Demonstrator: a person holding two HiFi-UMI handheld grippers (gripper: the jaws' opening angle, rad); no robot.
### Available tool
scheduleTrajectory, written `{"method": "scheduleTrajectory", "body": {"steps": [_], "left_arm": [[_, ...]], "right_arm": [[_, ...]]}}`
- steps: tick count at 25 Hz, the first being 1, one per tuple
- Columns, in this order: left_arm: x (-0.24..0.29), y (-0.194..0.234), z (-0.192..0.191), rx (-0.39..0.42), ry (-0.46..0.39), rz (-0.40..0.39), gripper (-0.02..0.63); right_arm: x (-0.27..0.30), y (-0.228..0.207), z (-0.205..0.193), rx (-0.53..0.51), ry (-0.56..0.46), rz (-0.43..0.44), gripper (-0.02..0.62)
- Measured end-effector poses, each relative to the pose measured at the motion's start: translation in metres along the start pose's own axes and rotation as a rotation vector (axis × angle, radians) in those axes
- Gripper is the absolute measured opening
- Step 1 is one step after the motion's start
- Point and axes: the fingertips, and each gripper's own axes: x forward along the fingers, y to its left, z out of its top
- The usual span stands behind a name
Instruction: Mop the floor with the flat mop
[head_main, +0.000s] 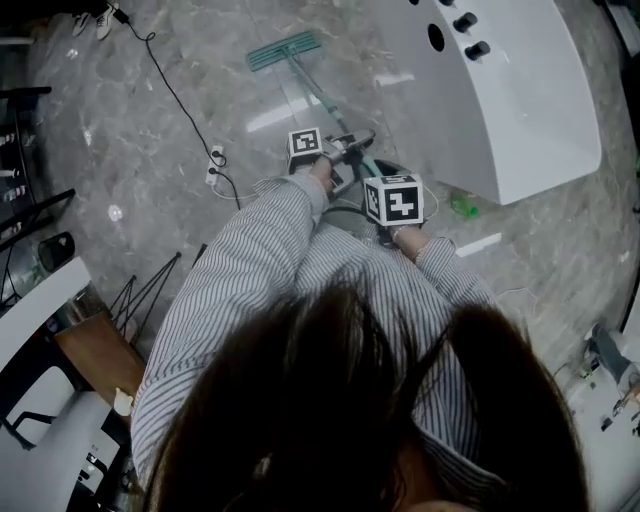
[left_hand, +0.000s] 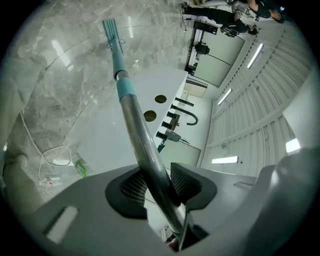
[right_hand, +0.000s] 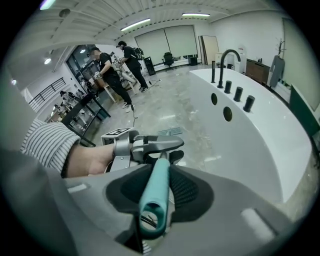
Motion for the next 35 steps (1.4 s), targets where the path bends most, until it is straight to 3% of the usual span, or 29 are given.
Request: {"method": "scheduleTrajectory", "body": {"steps": [4,9,15,22,25,29,35], "left_arm": [[-0.004,-0.041,0.093,0.027,0.021,0.015,0.137],[0.004,-0.102,0.184,0.03,0.066,0.004,0.149],[0.027,-0.16,0.293,-0.002,-0.02,-0.062,0.15],[0.044,-0.203,0.412,-0.005,-0.077,-0.066,0.143],[0.052,-0.218,0.469,0.047,-0.093,-0.043,0.14],[0.059,-0.252,0.513,-0.002,-0.118,-0.031,0.138],[0.066,-0.277,0.566,0.014,-0.126,-0.02,0.138]], "right_arm": [[0.044,0.026,0.09,0.047,-0.009,0.013,0.114],[0.087,0.041,0.191,0.06,-0.031,-0.007,0.114],[0.137,0.039,0.303,0.101,-0.055,0.005,0.114],[0.205,0.045,0.407,0.028,-0.024,0.035,0.114],[0.231,0.046,0.456,-0.012,-0.004,0.051,0.115],[0.252,0.051,0.509,-0.015,0.003,0.069,0.118],[0.28,0.054,0.561,-0.042,-0.001,0.09,0.118]]}}
